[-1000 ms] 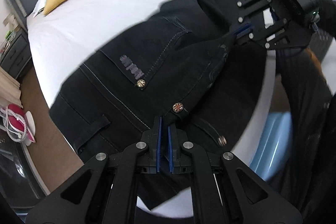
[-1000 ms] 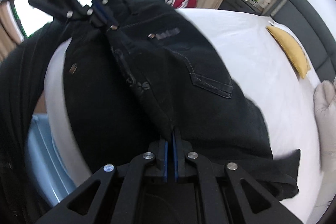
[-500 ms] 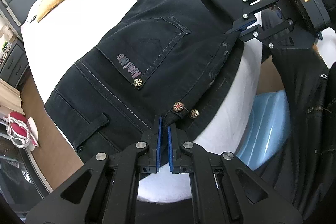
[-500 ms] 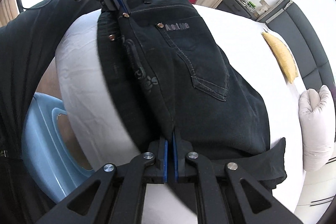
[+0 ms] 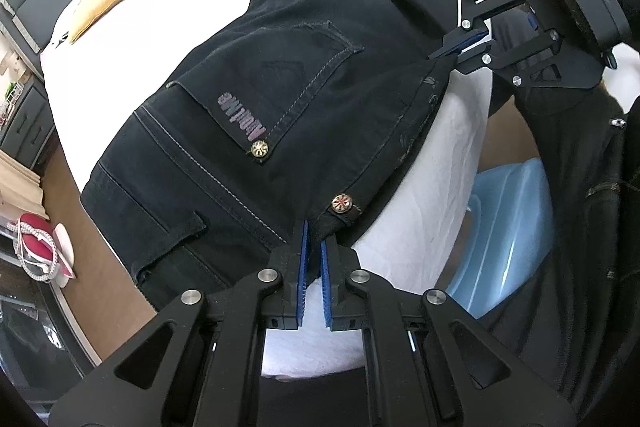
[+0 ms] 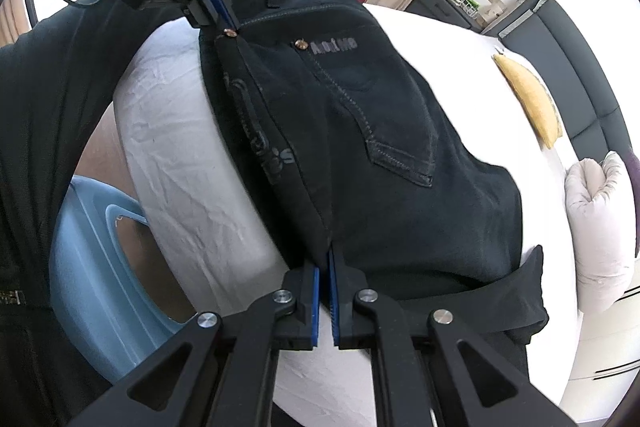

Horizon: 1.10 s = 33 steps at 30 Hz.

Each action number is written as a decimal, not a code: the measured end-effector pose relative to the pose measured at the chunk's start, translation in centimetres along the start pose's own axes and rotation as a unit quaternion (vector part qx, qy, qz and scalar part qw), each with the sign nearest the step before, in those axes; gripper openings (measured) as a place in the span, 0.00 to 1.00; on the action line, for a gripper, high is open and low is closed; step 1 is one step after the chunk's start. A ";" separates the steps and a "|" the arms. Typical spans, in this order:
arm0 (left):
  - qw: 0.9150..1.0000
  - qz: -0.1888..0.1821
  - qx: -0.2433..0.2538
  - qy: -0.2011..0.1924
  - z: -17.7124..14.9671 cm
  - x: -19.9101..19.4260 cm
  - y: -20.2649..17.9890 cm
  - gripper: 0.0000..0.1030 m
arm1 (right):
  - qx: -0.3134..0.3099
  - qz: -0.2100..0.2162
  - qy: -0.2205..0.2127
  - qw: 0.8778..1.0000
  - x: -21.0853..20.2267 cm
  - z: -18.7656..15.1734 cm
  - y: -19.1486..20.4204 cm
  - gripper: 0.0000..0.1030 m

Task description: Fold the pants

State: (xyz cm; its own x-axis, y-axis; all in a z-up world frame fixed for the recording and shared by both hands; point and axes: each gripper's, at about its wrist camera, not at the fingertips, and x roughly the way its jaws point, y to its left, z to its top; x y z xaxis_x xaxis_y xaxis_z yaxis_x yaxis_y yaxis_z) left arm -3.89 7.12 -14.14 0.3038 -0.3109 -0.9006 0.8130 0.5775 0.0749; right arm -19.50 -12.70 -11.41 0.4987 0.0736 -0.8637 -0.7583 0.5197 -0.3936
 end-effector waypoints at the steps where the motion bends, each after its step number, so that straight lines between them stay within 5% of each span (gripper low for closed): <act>1: 1.000 0.002 -0.005 -0.002 -0.1 0.1 0.1 0.09 | 0.002 0.004 0.003 1.000 0.6 0.0 0.0 0.07; 9: 0.999 -0.013 -0.013 0.027 0.6 -3.5 1.5 0.13 | 0.013 -0.013 -0.006 1.000 1.7 0.0 0.3 0.09; 16: 0.998 -0.028 -0.045 -0.045 5.5 -6.8 2.3 0.13 | 0.033 -0.024 -0.013 0.999 1.9 -0.2 0.8 0.09; 20: 0.992 -0.033 -0.099 -0.065 8.6 -3.0 2.0 0.13 | 0.053 -0.025 -0.018 0.998 1.9 -0.3 0.7 0.10; 23: 0.986 -0.044 -0.161 -0.008 9.2 4.3 1.6 0.13 | 0.083 -0.024 -0.026 0.996 1.7 -0.6 0.2 0.10; 25: 0.984 -0.030 -0.178 -0.007 8.8 6.4 1.1 0.13 | 0.110 -0.014 -0.030 0.993 1.4 -1.0 -0.5 0.17; 26: 0.982 -0.028 -0.187 -0.017 8.7 6.4 1.1 0.12 | 0.134 -0.004 -0.028 0.991 1.2 -1.3 -1.2 0.26; 27: 0.979 -0.032 -0.200 -0.017 8.7 6.4 1.4 0.12 | 0.149 0.005 -0.029 0.988 1.0 -1.6 -1.6 0.49; 29: 0.976 -0.037 -0.212 -0.015 8.9 6.4 1.7 0.12 | 0.194 0.041 -0.041 0.979 0.0 -2.8 -3.1 0.67; 33: 0.978 -0.031 -0.207 -0.011 9.3 6.8 1.6 0.12 | 0.334 0.064 -0.087 0.936 -2.6 -6.3 -9.5 0.67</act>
State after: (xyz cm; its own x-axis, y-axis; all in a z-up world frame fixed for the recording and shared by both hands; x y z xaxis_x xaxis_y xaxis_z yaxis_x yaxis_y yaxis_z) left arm 4.10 -1.02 -16.16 0.2755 -0.3683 -0.8880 0.5609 0.8117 -0.1627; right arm -16.18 -23.19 -7.40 0.5276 0.2787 -0.8025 -0.4127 0.9098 0.0446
